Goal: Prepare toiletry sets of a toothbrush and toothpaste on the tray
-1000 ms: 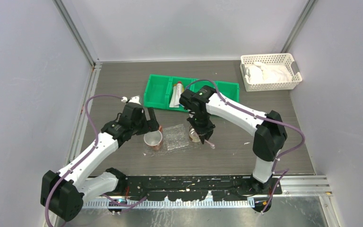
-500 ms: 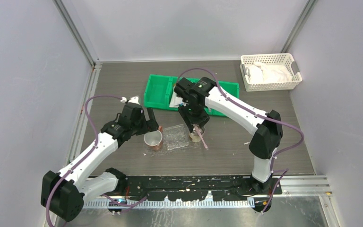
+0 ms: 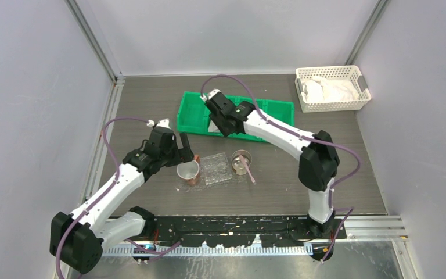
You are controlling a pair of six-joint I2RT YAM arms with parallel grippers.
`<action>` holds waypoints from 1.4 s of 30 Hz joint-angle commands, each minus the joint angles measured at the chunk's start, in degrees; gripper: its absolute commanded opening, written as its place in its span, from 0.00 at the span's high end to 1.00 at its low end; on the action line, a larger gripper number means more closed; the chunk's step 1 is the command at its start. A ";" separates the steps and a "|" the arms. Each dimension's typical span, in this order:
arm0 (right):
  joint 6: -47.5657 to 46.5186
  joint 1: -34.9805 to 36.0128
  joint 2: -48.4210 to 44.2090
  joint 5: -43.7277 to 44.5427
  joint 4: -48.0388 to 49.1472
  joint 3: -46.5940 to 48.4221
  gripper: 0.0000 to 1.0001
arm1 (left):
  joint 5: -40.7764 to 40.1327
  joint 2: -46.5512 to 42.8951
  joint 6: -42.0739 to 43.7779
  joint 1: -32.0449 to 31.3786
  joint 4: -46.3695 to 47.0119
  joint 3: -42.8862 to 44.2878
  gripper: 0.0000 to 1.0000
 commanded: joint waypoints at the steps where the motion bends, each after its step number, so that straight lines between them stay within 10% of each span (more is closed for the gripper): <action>1: -13.76 0.64 3.51 7.22 13.77 0.13 0.45 | -0.41 -1.37 1.02 0.35 0.55 0.76 0.00; 42: -31.79 3.88 16.04 17.22 32.03 0.76 0.50 | 2.26 2.21 3.55 4.68 4.83 -1.46 0.00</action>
